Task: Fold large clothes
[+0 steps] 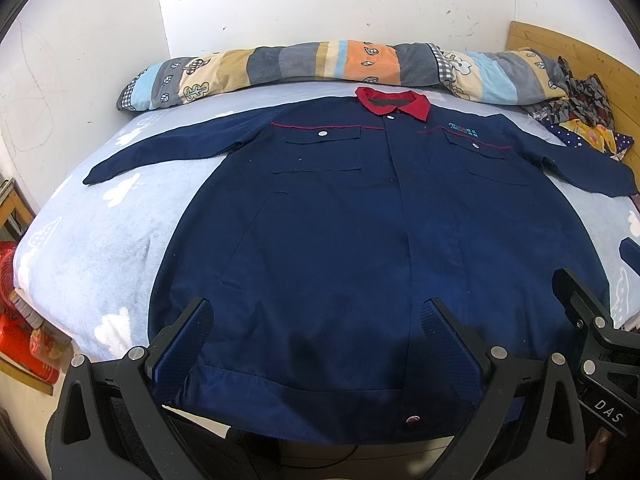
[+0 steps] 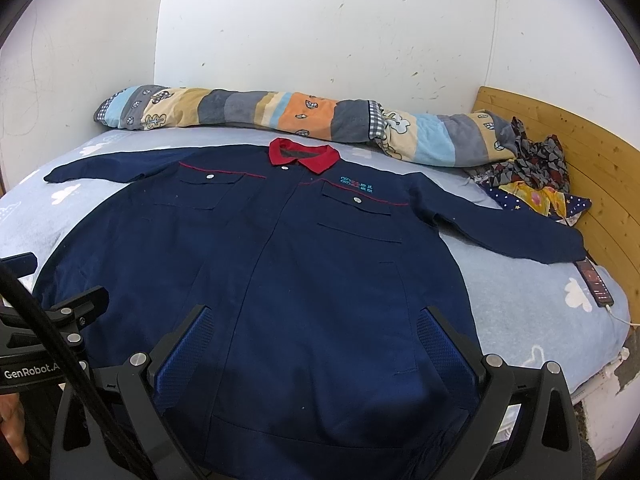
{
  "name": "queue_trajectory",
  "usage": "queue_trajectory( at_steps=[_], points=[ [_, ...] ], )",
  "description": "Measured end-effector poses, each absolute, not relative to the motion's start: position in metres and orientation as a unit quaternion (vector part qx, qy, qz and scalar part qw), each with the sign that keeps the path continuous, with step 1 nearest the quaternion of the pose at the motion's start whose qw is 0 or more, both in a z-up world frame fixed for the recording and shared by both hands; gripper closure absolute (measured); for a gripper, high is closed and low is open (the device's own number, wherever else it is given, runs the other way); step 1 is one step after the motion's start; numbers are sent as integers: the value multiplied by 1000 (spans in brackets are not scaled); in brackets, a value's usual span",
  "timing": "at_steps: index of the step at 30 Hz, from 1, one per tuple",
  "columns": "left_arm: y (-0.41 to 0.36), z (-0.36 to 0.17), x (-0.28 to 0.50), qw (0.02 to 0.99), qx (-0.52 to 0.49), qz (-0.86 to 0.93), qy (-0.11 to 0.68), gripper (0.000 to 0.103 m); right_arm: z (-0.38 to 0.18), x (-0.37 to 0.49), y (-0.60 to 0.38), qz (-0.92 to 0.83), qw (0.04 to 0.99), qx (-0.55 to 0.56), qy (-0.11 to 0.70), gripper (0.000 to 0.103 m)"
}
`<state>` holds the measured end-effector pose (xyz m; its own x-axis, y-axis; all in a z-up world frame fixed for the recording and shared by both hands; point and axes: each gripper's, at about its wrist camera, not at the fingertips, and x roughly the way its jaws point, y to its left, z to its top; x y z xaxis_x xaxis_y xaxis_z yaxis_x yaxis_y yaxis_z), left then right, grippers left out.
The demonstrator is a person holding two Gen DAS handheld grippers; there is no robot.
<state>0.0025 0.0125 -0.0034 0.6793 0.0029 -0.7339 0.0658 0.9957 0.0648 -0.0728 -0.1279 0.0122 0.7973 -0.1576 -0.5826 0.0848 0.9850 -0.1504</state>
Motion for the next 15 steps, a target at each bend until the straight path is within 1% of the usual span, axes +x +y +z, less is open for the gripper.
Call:
queue_trajectory(
  at_steps=[15],
  points=[
    [12,-3,3,915,43,-17,401,0,11,-72,-129,-64,946,-58,313,0]
  ],
)
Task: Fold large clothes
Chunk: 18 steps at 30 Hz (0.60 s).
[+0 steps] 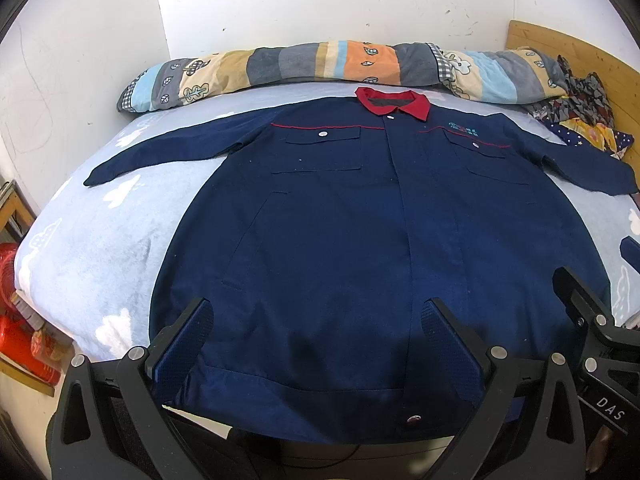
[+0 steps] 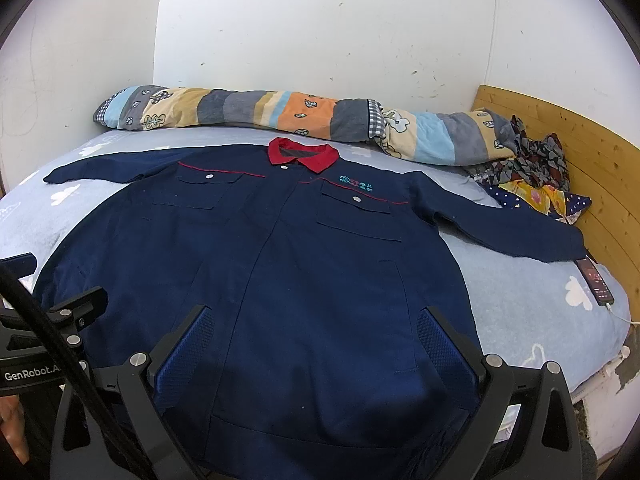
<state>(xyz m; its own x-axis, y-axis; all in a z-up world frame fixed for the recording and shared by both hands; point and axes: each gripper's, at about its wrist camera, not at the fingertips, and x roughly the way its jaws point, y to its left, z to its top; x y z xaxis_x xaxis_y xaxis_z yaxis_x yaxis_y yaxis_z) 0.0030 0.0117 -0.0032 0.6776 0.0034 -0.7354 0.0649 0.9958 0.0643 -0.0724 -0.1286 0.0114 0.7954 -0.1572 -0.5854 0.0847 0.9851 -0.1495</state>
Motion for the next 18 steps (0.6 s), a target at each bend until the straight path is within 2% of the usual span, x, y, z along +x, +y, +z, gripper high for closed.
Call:
queue_trajectory(
  at_steps=[18],
  points=[
    [10,-3,5,914,47,-14,403,0,11,-71,-134,-59,944,-46,321,0]
  ],
)
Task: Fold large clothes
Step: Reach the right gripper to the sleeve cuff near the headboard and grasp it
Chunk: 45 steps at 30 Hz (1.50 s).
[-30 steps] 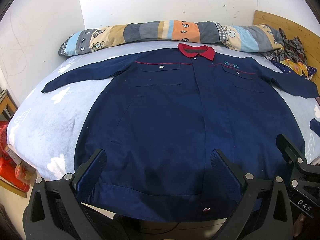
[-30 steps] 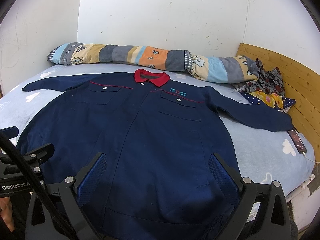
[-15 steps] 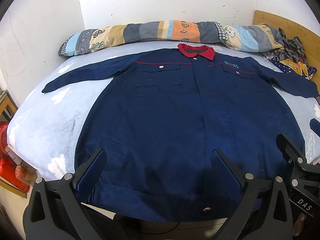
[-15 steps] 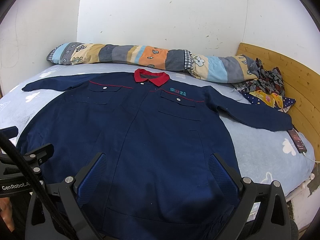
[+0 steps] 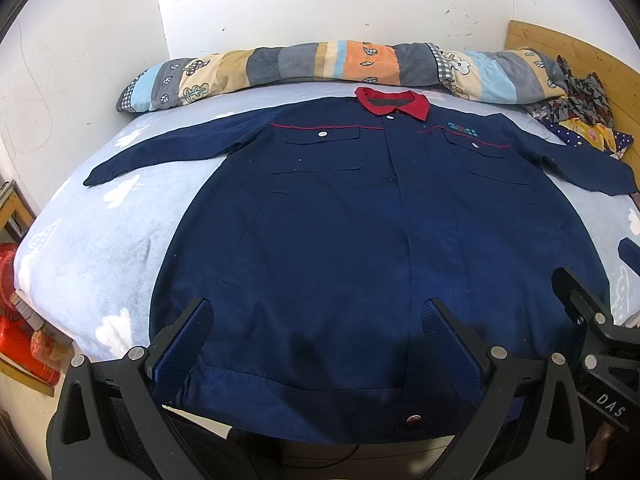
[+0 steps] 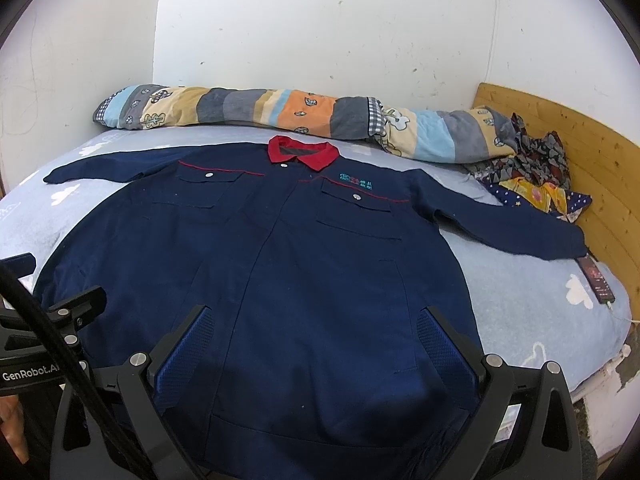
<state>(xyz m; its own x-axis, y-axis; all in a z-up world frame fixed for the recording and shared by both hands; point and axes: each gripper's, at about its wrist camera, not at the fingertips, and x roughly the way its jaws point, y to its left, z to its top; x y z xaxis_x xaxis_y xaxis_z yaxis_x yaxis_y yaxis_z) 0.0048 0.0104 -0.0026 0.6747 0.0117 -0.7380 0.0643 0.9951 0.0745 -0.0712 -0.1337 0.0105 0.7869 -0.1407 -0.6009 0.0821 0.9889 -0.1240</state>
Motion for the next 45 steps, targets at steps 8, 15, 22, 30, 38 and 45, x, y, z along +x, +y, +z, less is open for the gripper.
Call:
queue_trajectory(
  at_steps=[8,15,22,30,38,45],
  points=[
    [31,65,57,941,49,33,332,0,59,-47,-234,-32,939,104,327,0],
    [49,55,151,915,-56,28,399,0,79,-17,-423,-97,894,293,325,3],
    [48,34,169,918,-6,51,394,0,46,-24,-606,-220,841,409,276,13],
    [52,10,195,888,-39,25,458,10,-9,6,-687,-248,799,492,243,28],
    [75,4,200,876,-93,54,470,10,-40,55,-733,-268,802,474,246,35],
    [94,1,197,865,-144,60,477,10,-27,62,-730,-247,833,441,225,95]
  ],
)
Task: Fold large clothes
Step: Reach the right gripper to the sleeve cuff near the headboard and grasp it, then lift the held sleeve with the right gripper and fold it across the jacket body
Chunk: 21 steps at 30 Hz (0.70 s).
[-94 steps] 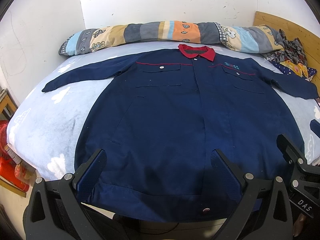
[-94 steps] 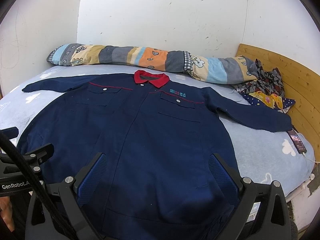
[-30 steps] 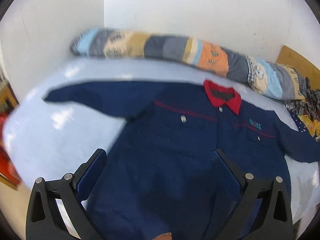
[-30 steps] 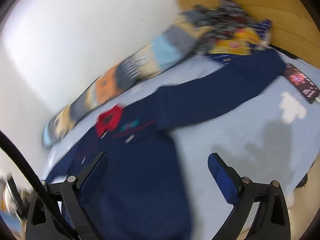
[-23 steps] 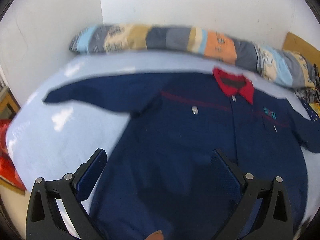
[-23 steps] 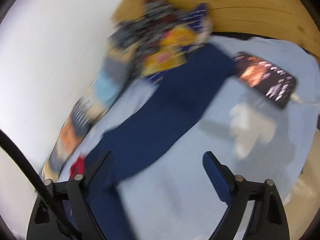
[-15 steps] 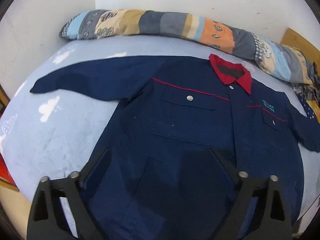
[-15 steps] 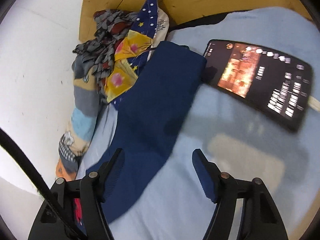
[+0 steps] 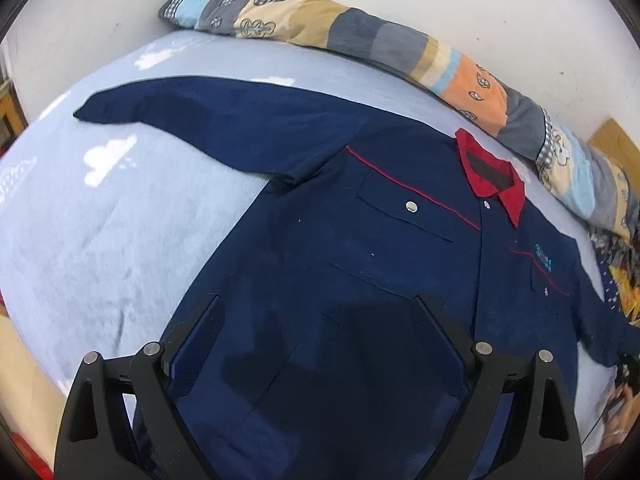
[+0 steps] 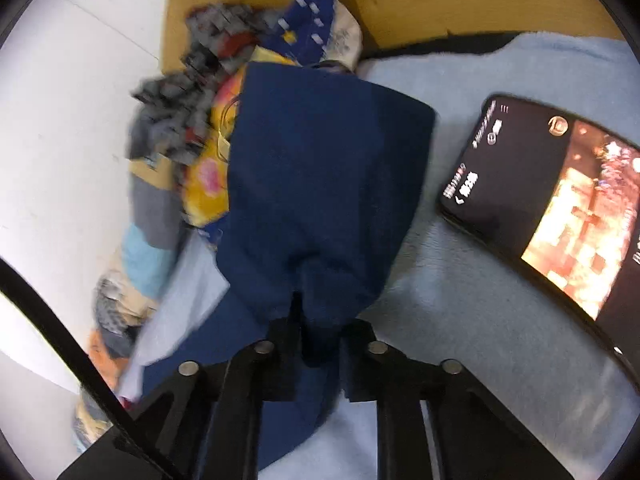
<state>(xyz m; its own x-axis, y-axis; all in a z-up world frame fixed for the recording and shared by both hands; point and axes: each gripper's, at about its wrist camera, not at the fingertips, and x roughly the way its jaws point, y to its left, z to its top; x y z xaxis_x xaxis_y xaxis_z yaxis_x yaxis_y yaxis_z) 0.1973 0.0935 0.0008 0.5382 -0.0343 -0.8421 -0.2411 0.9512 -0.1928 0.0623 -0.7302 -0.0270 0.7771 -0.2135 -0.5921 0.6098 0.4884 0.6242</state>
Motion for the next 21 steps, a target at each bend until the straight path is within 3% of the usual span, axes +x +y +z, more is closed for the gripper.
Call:
queue_trajectory(
  at_steps=[4,13,21],
  points=[
    [94,7,193,872,-132,64,467,10,22,57,-697,-260,866,369,215,99],
    [94,30,175,893,-107,50,434,10,105,64,-652,-227,900,317,196,99],
    [111,44,162,904,-102,61,412,10,202,133,-518,-130,946,222,199,99]
  ],
)
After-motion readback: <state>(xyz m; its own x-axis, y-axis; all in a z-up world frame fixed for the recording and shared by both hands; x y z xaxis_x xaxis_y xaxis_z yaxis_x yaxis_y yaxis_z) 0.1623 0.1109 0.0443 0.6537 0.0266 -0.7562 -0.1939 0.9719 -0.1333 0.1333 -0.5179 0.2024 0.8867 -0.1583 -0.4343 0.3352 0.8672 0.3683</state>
